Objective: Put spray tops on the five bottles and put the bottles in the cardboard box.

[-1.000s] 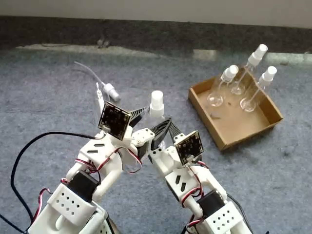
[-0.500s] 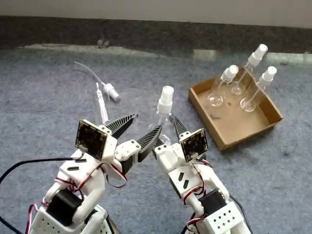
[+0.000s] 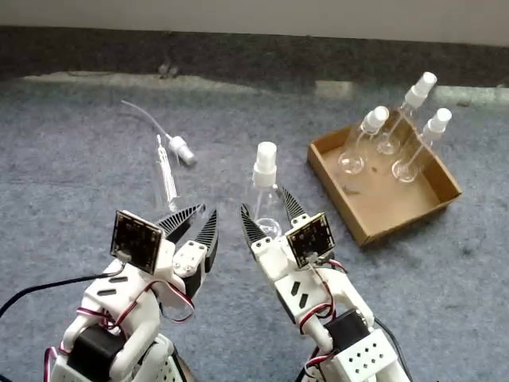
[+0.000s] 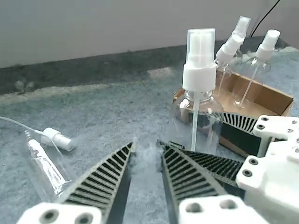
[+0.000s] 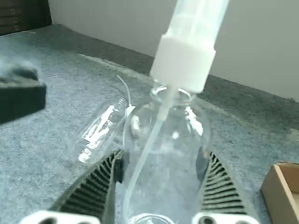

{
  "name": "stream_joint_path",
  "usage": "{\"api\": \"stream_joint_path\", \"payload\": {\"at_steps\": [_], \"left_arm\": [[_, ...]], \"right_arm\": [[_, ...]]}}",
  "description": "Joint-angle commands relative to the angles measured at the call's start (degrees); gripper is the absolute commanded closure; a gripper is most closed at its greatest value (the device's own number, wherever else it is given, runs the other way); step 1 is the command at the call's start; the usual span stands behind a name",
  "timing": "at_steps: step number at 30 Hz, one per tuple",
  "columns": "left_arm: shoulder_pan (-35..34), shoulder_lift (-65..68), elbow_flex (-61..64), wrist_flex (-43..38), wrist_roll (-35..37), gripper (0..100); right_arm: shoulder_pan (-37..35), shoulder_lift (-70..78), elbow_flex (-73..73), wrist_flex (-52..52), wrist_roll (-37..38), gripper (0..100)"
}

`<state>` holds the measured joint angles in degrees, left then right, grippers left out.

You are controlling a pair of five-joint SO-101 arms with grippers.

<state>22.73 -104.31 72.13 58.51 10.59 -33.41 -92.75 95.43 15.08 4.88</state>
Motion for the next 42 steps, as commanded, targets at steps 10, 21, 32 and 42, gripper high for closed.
{"api": "stream_joint_path", "payload": {"at_steps": [10,21,32,42], "left_arm": [[8.57,-0.57,4.00,2.81,0.09,96],[16.75,-0.57,7.43,-0.53,0.09,96],[10.68,-0.57,10.77,-10.73,0.00,96],[2.42,-0.57,11.38,-14.51,0.00,96]], "right_arm": [[4.62,-0.48,-18.07,9.36,-4.84,87.5],[4.00,18.15,-38.11,9.63,-5.27,87.5],[-11.30,25.45,-42.07,9.36,-5.27,87.5],[-12.09,25.19,-38.55,9.63,-5.27,87.5]]}}
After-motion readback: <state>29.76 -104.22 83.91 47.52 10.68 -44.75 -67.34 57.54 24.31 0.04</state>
